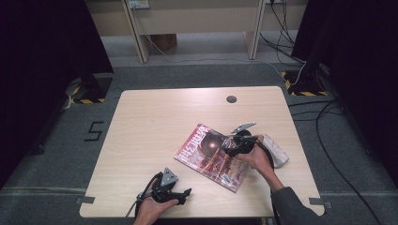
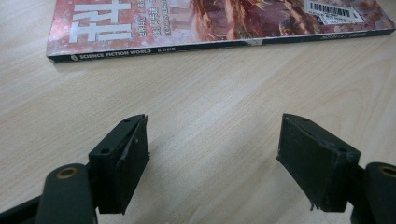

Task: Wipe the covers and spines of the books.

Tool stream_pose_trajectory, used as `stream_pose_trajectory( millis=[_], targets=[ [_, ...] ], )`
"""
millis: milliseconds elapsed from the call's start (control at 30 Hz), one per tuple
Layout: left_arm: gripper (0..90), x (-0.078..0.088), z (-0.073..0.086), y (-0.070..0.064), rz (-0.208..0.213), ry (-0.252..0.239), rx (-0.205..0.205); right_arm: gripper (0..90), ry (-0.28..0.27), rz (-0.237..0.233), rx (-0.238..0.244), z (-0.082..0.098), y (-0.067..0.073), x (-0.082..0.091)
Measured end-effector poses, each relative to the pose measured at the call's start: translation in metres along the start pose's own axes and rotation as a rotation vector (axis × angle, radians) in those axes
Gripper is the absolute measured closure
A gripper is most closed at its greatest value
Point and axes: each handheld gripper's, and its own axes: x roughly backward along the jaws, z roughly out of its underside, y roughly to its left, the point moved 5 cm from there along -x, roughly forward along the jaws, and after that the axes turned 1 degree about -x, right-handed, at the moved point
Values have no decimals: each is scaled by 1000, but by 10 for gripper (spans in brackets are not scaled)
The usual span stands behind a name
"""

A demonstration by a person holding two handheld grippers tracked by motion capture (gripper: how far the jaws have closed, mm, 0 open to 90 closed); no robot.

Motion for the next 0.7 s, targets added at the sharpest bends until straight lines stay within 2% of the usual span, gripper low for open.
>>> stream_pose_trajectory(
  millis=[167,233,433,467,500,567,633,700],
  targets=[
    [240,-1,-1,1,-1,-4,3,361,11,34,-28,1,-12,-5],
    [240,-3,-2,1,0,2,-2,362,3,27,-36,1,-14,-6],
    [244,-7,-5,3,-4,-4,2,342,20,25,-11,2,-12,-6],
    [244,-7,-6,3,-5,-7,4,365,20,23,-13,2,-12,-6],
    [245,-8,-6,4,-6,-6,6,392,7,30,-20,1,-13,-5],
    [245,-8,-6,4,-7,-4,6,388,-52,92,-19,-3,-21,0],
    [245,-8,-7,5,-8,-6,8,382,-35,60,-44,-3,-23,1],
    [246,-9,-8,5,-9,-3,8,377,-22,56,-53,0,-24,-1]
  ],
)
